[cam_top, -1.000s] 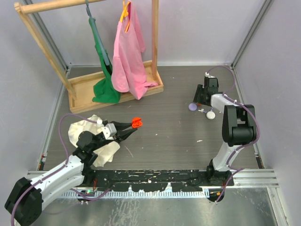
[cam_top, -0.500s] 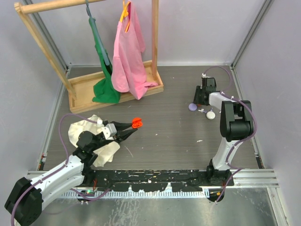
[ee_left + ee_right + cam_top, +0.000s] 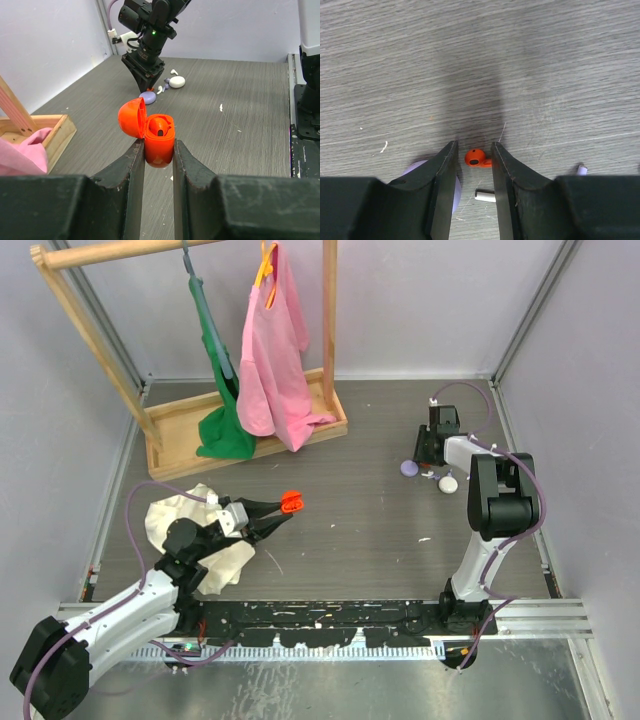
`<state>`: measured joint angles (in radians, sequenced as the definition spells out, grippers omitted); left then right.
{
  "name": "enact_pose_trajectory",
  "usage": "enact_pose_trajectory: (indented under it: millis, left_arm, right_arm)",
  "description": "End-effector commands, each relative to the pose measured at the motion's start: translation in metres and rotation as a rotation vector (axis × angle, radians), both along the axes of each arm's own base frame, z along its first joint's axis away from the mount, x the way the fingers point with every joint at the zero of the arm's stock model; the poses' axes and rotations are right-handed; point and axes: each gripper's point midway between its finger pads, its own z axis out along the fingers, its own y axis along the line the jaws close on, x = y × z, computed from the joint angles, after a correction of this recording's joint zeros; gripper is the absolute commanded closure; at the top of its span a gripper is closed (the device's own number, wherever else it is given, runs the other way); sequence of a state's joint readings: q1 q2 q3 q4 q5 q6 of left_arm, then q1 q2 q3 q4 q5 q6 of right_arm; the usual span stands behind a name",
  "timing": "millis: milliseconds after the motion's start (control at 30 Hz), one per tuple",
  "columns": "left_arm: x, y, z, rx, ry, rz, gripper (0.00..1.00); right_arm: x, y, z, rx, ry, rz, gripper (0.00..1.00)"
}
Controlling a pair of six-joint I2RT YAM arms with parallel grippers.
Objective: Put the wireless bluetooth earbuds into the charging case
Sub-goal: Pick up the earbud from the center of the board.
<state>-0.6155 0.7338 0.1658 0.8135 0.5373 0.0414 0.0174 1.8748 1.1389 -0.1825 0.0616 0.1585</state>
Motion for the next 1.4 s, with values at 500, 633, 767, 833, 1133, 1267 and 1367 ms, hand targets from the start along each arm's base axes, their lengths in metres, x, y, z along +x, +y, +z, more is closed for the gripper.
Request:
enact_pose_trajectory:
  millis: [500, 633, 767, 833, 1133, 1267, 1367]
  left_arm:
    - [-0.003, -0.001, 0.021, -0.039, -0.063, -0.012, 1.0]
    - [-0.003, -0.001, 0.021, -0.041, -0.063, -0.011, 1.0]
    - [-0.004, 0.0, 0.022, -0.044, -0.068, -0.011, 1.0]
    - [-0.005, 0.001, 0.023, -0.047, -0.071, -0.01, 1.0]
    - [-0.006, 0.002, 0.025, -0.053, -0.077, -0.008, 1.0]
    - [-0.006, 0.003, 0.026, -0.056, -0.08, -0.004, 1.0]
    - [-0.006, 0.003, 0.027, -0.057, -0.081, -0.005, 1.0]
  right_arm:
    - [-0.005, -0.01, 0.02, -0.033, -0.01, -0.043, 0.78]
    - [-0.006, -0.008, 0.045, -0.015, -0.056, -0.053, 0.79]
    - [-0.016, -0.001, 0.063, 0.004, -0.07, -0.053, 0.79]
    - [-0.024, 0.007, 0.071, 0.014, -0.077, -0.045, 0.78]
    - [-0.072, 0.079, 0.068, 0.049, -0.007, 0.064, 0.76]
    - [-0.093, 0.12, 0.06, 0.057, 0.012, 0.123, 0.76]
    - [-0.108, 0.149, 0.051, 0.07, 0.017, 0.162, 0.76]
